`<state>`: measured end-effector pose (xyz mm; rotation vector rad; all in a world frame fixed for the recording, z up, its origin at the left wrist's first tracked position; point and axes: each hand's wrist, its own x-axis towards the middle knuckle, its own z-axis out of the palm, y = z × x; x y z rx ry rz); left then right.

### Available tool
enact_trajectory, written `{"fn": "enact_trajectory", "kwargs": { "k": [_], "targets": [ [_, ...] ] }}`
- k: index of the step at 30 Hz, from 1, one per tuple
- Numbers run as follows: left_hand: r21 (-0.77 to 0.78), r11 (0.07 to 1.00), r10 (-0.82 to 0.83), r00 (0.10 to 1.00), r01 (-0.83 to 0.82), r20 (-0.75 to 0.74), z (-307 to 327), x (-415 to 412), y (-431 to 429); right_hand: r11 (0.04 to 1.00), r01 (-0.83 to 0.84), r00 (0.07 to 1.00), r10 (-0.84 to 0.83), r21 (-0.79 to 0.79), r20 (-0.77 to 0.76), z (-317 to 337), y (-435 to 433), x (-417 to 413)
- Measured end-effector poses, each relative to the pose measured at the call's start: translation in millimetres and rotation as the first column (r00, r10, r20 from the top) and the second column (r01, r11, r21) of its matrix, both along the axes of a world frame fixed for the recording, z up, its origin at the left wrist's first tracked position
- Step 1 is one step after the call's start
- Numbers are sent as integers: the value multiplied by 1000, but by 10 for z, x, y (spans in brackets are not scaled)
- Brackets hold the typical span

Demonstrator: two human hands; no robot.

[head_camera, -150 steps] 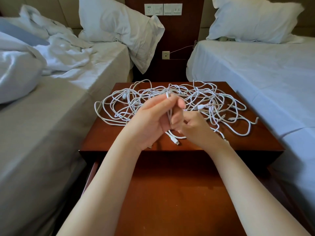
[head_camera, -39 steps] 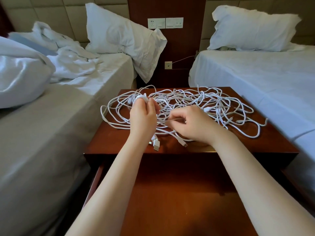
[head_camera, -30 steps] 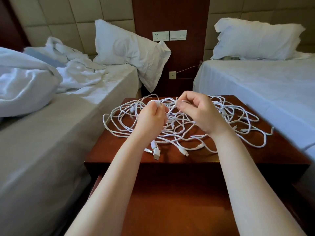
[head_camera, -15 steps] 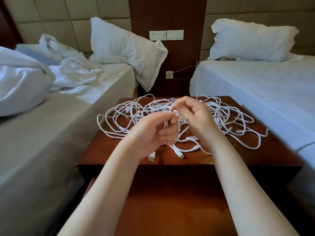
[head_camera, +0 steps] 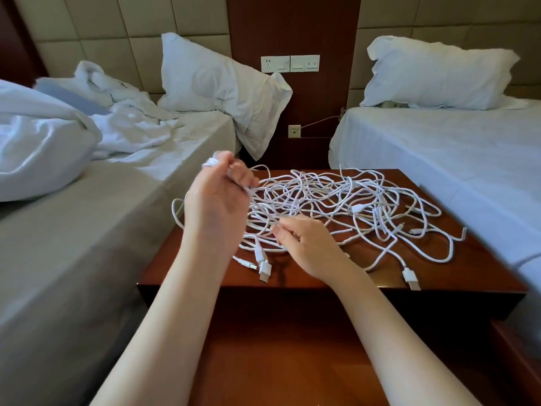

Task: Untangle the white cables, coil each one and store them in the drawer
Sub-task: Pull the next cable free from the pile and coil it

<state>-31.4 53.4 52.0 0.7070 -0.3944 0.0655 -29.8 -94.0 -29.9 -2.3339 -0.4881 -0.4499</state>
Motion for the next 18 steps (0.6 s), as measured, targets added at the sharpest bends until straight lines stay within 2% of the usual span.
{"fn": "enact_trajectory", "kwargs": {
  "k": [3,6,8,10,12,13,16,18],
  "targets": [
    [-36,970,241,970,-241,-4,59,72,125,999,27,994,-31,41,108,-10,-18,14],
    [121,884,453,892,-451,16,-66,119,182,1000,-1,978,2,-7,207,-19,-5,3],
    [281,746,620,783,-604,36,-196,150,170,1000,-6,971,12,-26,237,-21,-1,-14],
    [465,524,732,656,-714,183,-318,200,145,1000,-6,952,10,-12,307,-18,-11,-27],
    [596,308,701,600,-741,384,-429,214,104,1000,-2,920,-9,27,392,7,-15,-27],
    [642,240,664,605,-728,439,-463,201,77,998,-12,907,-14,59,420,35,-18,-26],
    [741,69,546,647,-668,532,-486,158,4,989,-40,870,-34,139,491,172,-27,-47],
    [767,28,453,692,-641,562,-468,121,-44,983,-43,846,-58,176,530,261,-36,-72]
  ]
}}
